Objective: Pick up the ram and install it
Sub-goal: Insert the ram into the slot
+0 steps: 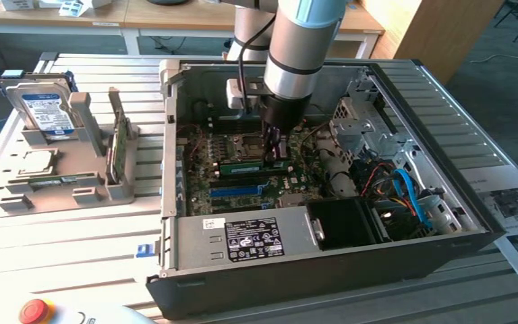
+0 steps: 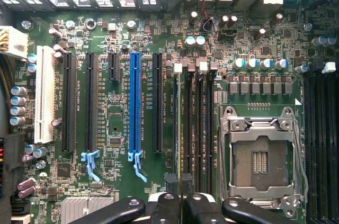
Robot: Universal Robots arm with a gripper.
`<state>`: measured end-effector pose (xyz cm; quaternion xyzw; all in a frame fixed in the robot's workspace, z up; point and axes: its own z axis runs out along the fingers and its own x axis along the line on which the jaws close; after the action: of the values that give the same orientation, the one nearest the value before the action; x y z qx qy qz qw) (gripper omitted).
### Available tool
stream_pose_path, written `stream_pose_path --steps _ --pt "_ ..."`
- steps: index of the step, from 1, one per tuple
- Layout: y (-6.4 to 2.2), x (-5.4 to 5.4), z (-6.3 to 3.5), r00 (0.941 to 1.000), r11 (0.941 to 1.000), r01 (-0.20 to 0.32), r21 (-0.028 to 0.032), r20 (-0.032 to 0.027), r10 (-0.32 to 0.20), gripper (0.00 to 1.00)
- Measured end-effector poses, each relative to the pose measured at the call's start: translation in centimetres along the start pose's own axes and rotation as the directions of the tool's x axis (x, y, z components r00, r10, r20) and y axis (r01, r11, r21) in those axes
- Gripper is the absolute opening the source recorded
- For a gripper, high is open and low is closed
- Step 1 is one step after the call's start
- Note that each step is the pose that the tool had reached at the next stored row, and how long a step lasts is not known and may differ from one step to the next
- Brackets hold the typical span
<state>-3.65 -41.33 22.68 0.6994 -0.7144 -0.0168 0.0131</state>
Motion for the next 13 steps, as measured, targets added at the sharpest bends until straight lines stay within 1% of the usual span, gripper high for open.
stream_pose_path --steps 7,13 --pt "0.0 -0.01 0.0 1.0 1.0 0.0 0.0002 0.0004 0.0 0.12" --pt "0.03 0.0 -0.59 1.0 1.0 0.0 -0.0002 0.0002 0.0 0.12"
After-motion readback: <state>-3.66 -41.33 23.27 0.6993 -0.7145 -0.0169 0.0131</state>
